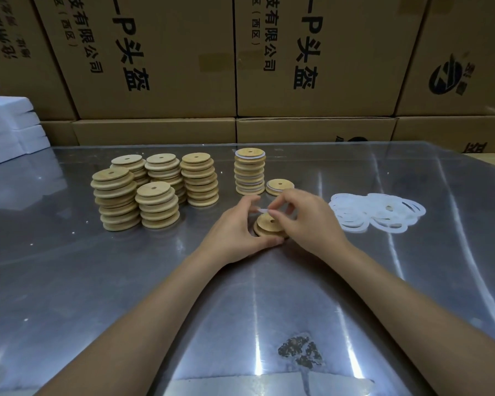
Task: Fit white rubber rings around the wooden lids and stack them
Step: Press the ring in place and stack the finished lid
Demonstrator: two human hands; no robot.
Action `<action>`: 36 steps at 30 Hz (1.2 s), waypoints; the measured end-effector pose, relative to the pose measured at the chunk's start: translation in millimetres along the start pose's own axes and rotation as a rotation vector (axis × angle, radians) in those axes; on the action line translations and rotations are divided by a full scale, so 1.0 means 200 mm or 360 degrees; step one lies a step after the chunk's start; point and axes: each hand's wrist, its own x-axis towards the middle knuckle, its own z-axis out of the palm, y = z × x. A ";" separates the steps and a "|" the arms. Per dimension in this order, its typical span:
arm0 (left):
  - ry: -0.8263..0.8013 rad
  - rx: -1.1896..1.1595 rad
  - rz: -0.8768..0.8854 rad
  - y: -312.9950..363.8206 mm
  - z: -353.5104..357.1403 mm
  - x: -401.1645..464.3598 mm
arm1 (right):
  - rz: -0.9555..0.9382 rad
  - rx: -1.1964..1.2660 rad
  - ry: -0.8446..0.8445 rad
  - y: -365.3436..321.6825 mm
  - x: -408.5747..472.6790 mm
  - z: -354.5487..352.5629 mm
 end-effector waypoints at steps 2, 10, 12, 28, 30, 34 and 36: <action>-0.0008 -0.0009 -0.0001 0.00 0.00 0.00 | 0.0035 0.0100 -0.0116 -0.01 -0.01 0.00; -0.0012 -0.0154 0.0092 -0.01 0.00 0.00 | 0.0144 0.0145 -0.0355 0.00 0.01 0.00; 0.0015 -0.0147 0.0148 -0.01 0.00 0.00 | 0.0275 0.0036 -0.0476 0.04 0.01 0.01; 0.0382 -0.0396 0.0139 0.09 -0.02 -0.02 | 0.0596 0.1091 -0.0065 0.03 0.02 0.00; 0.0414 -0.0417 0.0089 0.08 -0.04 -0.02 | 0.0545 0.1123 -0.0081 0.02 0.01 0.01; 0.0468 -0.0534 -0.0014 0.08 -0.06 -0.02 | 0.0403 0.0916 0.0044 0.02 0.02 0.01; 0.0497 -0.0590 -0.0038 0.09 -0.06 -0.02 | 0.0358 0.0845 0.0093 0.01 0.02 0.00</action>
